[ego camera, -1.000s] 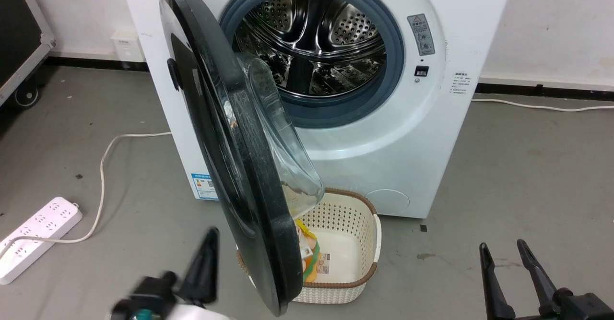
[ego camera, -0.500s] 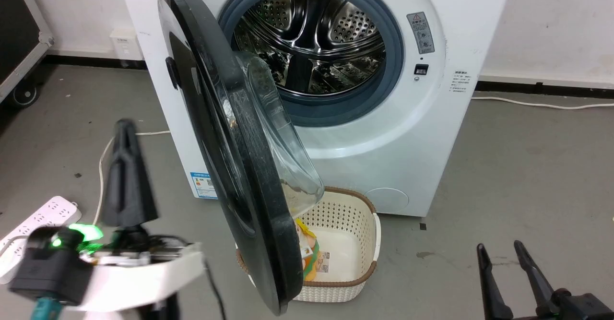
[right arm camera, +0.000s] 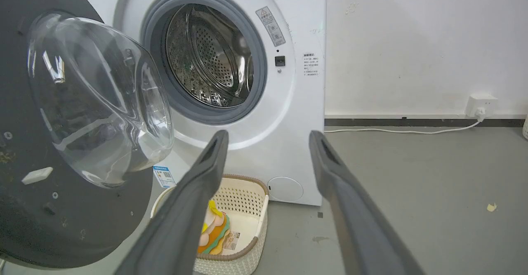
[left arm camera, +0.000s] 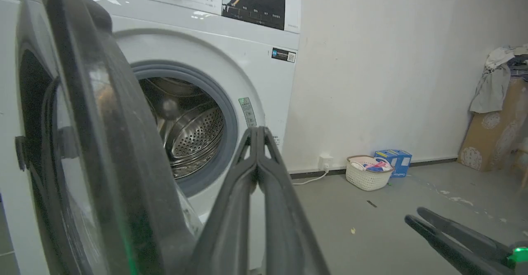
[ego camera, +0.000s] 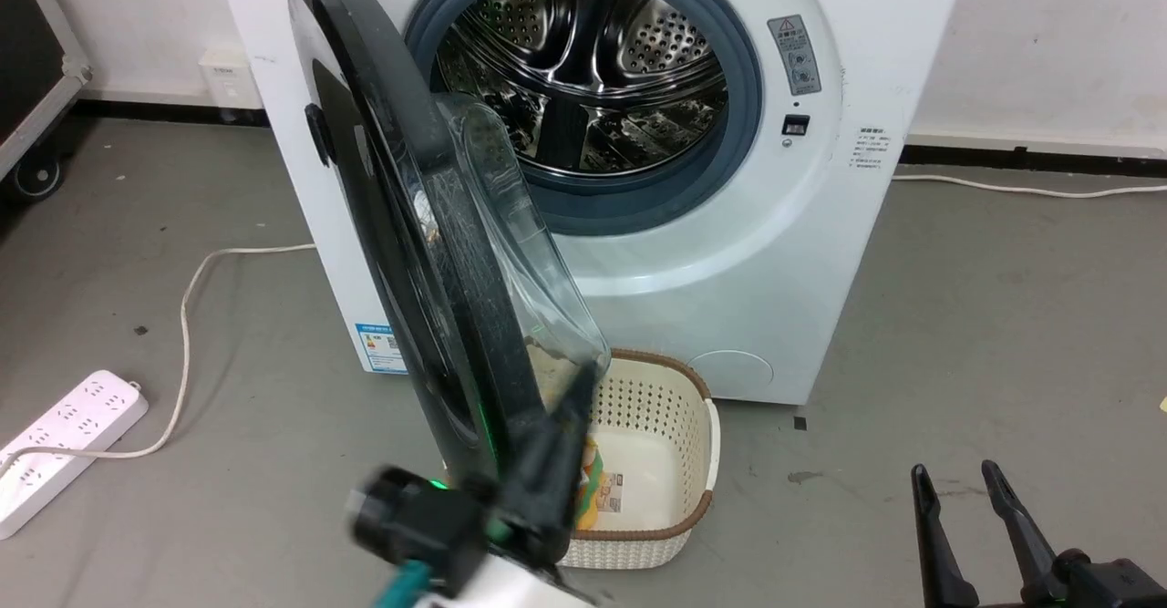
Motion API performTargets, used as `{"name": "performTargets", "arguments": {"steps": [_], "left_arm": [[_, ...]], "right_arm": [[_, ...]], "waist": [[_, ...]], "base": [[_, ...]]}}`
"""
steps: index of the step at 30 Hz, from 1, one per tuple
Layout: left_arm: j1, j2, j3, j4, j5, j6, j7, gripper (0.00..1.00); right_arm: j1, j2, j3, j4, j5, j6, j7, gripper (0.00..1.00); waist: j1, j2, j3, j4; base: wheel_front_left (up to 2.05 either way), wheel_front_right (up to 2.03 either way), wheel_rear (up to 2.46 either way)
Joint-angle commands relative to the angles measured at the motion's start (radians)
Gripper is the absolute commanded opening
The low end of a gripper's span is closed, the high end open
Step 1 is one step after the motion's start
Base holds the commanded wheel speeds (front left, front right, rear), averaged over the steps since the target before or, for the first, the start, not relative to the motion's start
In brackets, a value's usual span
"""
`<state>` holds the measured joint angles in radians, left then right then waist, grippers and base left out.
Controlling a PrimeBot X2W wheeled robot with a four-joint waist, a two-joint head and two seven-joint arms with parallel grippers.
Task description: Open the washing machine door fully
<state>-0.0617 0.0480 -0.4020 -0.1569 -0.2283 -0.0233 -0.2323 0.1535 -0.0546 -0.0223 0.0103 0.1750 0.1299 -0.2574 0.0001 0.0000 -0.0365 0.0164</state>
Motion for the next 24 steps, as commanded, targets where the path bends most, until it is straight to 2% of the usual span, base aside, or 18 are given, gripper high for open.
{"name": "performTargets", "arguments": {"steps": [1,6,13,18,24], "left_arm": [[0.015,0.002,-0.032,0.044,-0.016,-0.006,0.018,0.00],[0.023,0.002,-0.078,0.194,-0.057,0.000,0.079,0.00],[0.000,0.003,-0.058,0.308,-0.070,0.029,0.049,0.00],[-0.005,0.007,-0.049,0.354,-0.078,0.031,0.034,0.00],[0.002,0.012,-0.043,0.379,-0.087,0.033,0.015,0.00]], "right_arm": [[-0.013,0.004,0.000,0.004,0.005,0.001,-0.004,1.00],[-0.016,0.004,0.001,0.008,0.008,0.001,-0.004,1.00],[-0.011,0.004,-0.001,0.016,0.011,0.001,-0.004,1.00],[-0.008,0.004,0.004,0.020,0.014,0.001,-0.004,1.00],[-0.003,0.004,0.013,0.024,0.017,0.001,-0.004,1.00]], "waist": [[-0.0001,0.0000,0.002,-0.001],[-0.0001,0.0000,0.008,-0.004],[-0.0001,0.0000,0.011,0.018],[-0.0001,0.0000,0.005,0.064],[-0.0001,0.0000,-0.003,0.156]], "base": [[0.00,0.00,0.00],[0.00,0.00,0.00],[0.00,0.00,0.00],[0.00,0.00,0.00],[0.00,0.00,0.00]]}}
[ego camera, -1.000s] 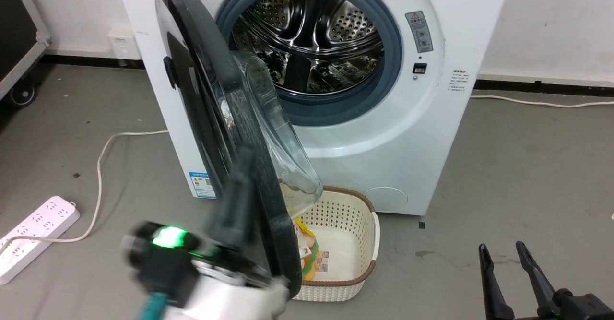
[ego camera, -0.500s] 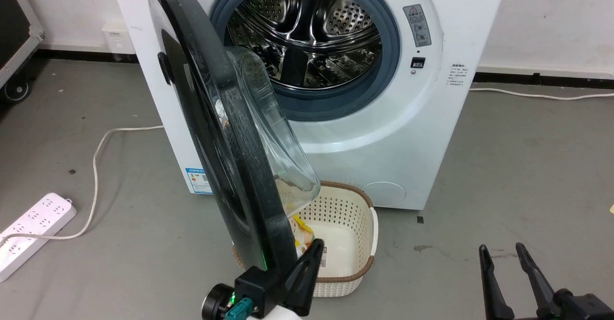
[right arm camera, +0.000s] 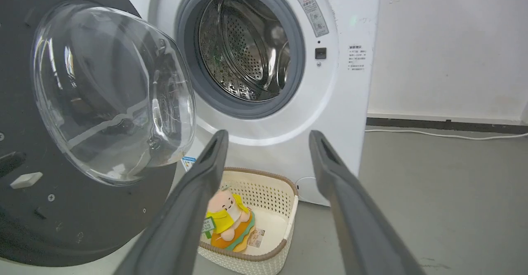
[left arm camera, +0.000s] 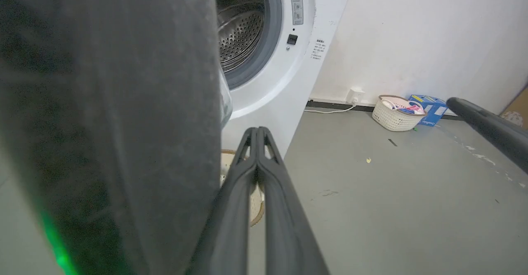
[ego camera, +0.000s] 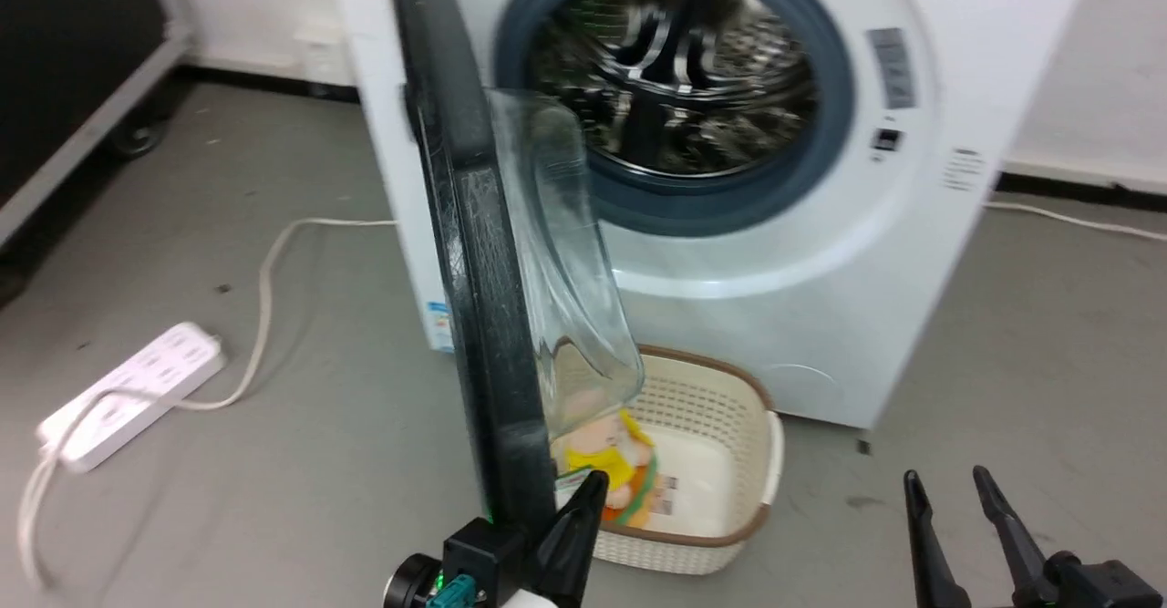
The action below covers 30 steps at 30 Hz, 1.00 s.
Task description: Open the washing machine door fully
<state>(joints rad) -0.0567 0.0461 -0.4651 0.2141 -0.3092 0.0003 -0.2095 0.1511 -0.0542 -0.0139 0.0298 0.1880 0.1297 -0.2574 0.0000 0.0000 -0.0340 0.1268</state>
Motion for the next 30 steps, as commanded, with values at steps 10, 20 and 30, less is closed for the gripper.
{"name": "performTargets", "arguments": {"steps": [10,20,30], "left_arm": [[-0.008,0.062,0.102,0.004,-0.040,0.043,-0.027,0.00],[-0.070,0.127,0.279,-0.002,-0.118,0.078,-0.043,0.00],[-0.213,0.262,0.459,0.086,-0.196,0.043,-0.049,0.00]], "right_arm": [[-0.001,0.004,0.036,0.024,0.006,0.001,-0.004,1.00],[-0.022,0.004,0.058,0.022,-0.038,0.001,-0.004,1.00],[-0.080,-0.043,0.054,0.011,-0.068,0.001,-0.004,1.00]], "waist": [[0.0000,0.0000,0.000,0.242],[0.0000,0.0000,0.095,0.274],[0.0000,0.0000,0.246,0.241]], "base": [[0.00,0.00,0.00],[0.00,0.00,0.00],[0.00,0.00,0.00]]}}
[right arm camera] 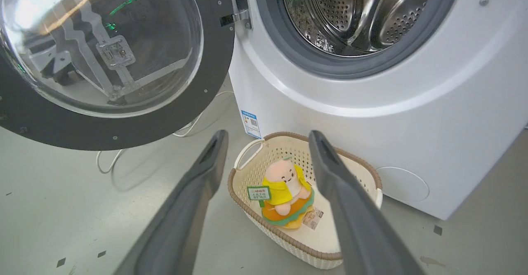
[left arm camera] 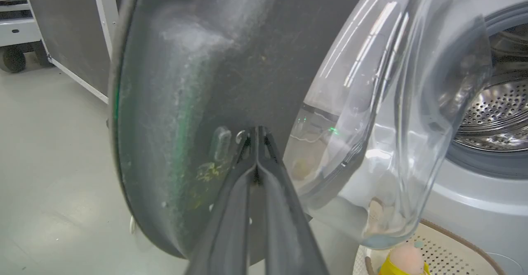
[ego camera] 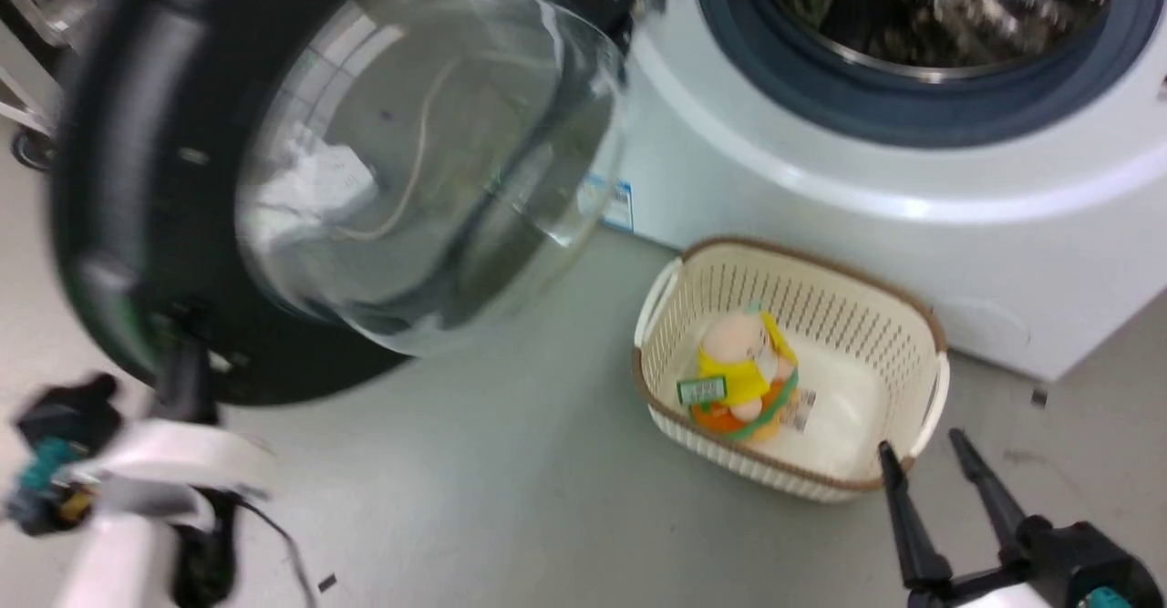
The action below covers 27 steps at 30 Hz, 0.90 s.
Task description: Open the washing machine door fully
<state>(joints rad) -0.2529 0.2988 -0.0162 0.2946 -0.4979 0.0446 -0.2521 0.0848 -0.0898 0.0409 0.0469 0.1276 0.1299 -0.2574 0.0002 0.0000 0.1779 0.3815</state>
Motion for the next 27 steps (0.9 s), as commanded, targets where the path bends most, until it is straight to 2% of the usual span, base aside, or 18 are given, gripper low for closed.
{"name": "performTargets", "arguments": {"steps": [1,2,6,7,14,21,27], "left_arm": [[-0.017,0.009,0.010,0.006,-0.007,-0.002,-0.007,0.00],[-0.049,0.036,0.037,0.040,-0.018,-0.007,-0.007,0.00],[-0.090,0.071,0.063,0.093,-0.019,-0.009,-0.008,0.00],[-0.114,0.095,0.071,0.130,-0.011,-0.007,-0.008,0.00],[-0.170,0.118,0.103,0.198,-0.007,-0.015,-0.009,0.00],[-0.133,0.077,0.083,0.143,0.063,-0.048,-0.009,0.00],[-0.026,0.002,0.023,0.040,0.110,-0.072,-0.010,0.00]], "right_arm": [[-0.014,-0.007,-0.001,-0.006,-0.008,0.001,-0.004,1.00],[-0.025,-0.016,-0.003,-0.008,-0.009,0.001,-0.004,1.00],[-0.040,-0.024,-0.004,-0.010,-0.009,0.001,-0.004,1.00],[-0.047,-0.029,-0.005,-0.009,-0.011,0.001,-0.004,1.00],[-0.056,-0.037,-0.018,-0.011,-0.014,0.001,-0.004,1.00],[-0.066,-0.019,-0.030,-0.011,-0.010,0.001,-0.004,1.00],[-0.069,0.007,-0.051,-0.012,-0.014,0.001,-0.004,1.00]], "waist": [[-0.0002,0.0000,0.034,-0.014],[-0.0002,0.0000,0.056,-0.021],[-0.0002,0.0000,0.082,-0.032],[-0.0002,0.0000,0.094,-0.038],[-0.0002,0.0000,0.114,-0.049],[-0.0002,0.0000,0.064,-0.070],[-0.0002,0.0000,-0.027,-0.121]], "base": [[0.00,0.00,0.00],[0.00,0.00,0.00],[0.00,0.00,0.00],[0.00,0.00,0.00],[0.00,0.00,0.00],[0.00,0.00,0.00],[0.00,0.00,0.00]]}}
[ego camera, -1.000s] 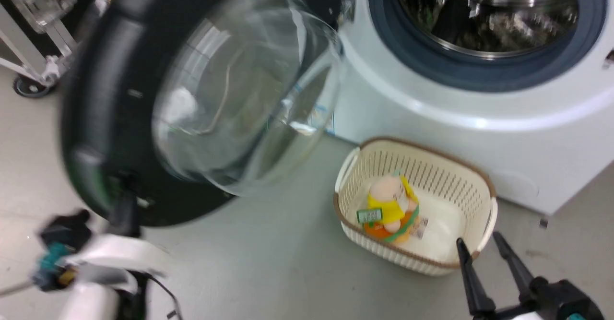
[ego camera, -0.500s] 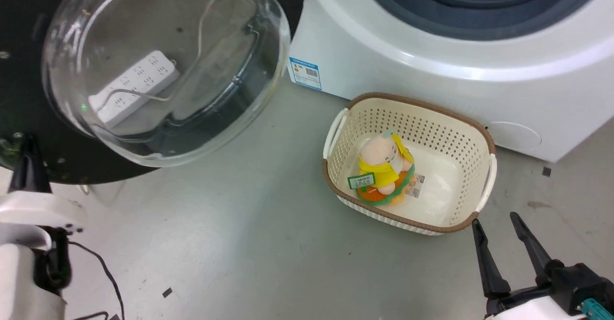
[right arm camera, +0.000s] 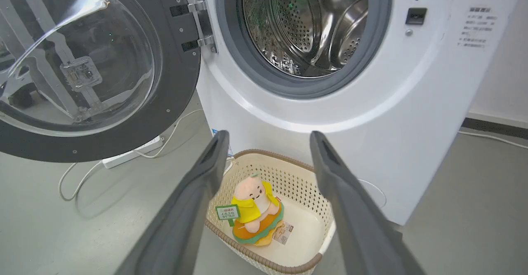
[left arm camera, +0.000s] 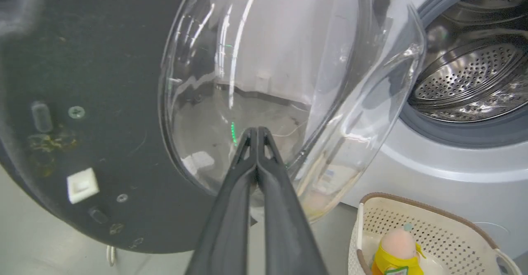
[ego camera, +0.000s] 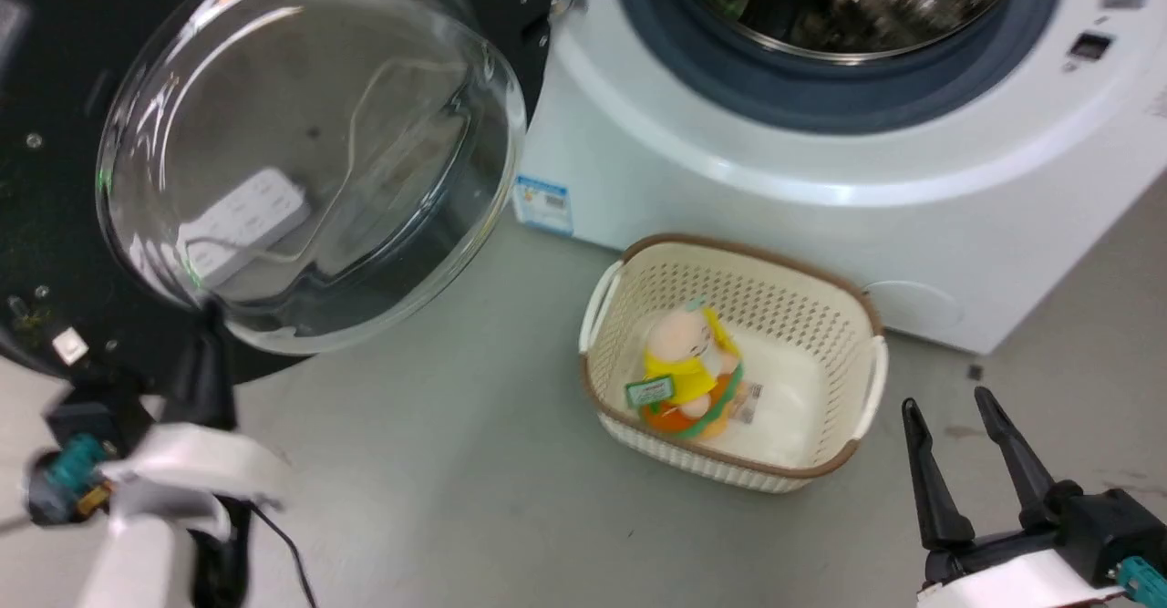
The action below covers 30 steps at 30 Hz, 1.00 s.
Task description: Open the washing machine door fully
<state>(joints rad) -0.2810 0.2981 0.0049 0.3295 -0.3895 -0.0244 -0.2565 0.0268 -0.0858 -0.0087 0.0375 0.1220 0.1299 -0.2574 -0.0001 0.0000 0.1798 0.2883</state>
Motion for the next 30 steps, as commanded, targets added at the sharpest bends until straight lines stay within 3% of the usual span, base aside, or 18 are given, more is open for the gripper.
{"name": "performTargets", "arguments": {"steps": [1,10,16,22,23,24,30], "left_arm": [[0.025,-0.010,-0.007,-0.013,0.006,-0.005,-0.005,0.00],[0.205,-0.125,-0.062,-0.118,0.027,-0.016,-0.005,0.00],[0.288,-0.179,-0.069,-0.173,0.072,-0.012,-0.005,0.00],[0.336,-0.209,-0.096,-0.201,0.132,-0.029,-0.005,0.00],[0.340,-0.214,-0.100,-0.200,0.140,-0.027,-0.005,0.36],[0.343,-0.218,-0.103,-0.195,0.148,-0.025,-0.005,1.00],[0.358,-0.237,-0.102,-0.169,0.184,-0.009,-0.005,1.00]], "right_arm": [[-0.012,0.007,-0.006,-0.006,-0.008,0.001,-0.004,1.00],[0.016,0.031,-0.057,-0.016,-0.015,0.001,-0.004,1.00],[0.040,0.035,-0.043,-0.012,-0.014,0.001,-0.004,1.00],[0.065,0.035,-0.037,-0.003,0.003,0.001,-0.004,1.00],[0.069,0.035,-0.036,-0.001,0.003,0.001,-0.004,1.00],[0.072,0.035,-0.035,0.003,0.004,0.001,-0.004,1.00],[0.078,0.035,-0.026,0.021,0.012,0.001,-0.004,1.00]], "waist": [[0.0001,0.0000,-0.046,-0.041],[0.0001,0.0000,-0.159,-0.166],[0.0001,0.0000,-0.197,-0.254],[0.0001,0.0000,-0.203,-0.297],[0.0001,0.0000,-0.203,-0.300],[0.0001,0.0000,-0.204,-0.303],[0.0001,0.0000,-0.217,-0.313]], "base": [[0.00,0.00,0.00],[0.00,0.00,0.00],[0.00,0.00,0.00],[0.00,0.00,0.00],[0.00,0.00,0.00],[0.00,0.00,0.00],[0.00,0.00,0.00]]}}
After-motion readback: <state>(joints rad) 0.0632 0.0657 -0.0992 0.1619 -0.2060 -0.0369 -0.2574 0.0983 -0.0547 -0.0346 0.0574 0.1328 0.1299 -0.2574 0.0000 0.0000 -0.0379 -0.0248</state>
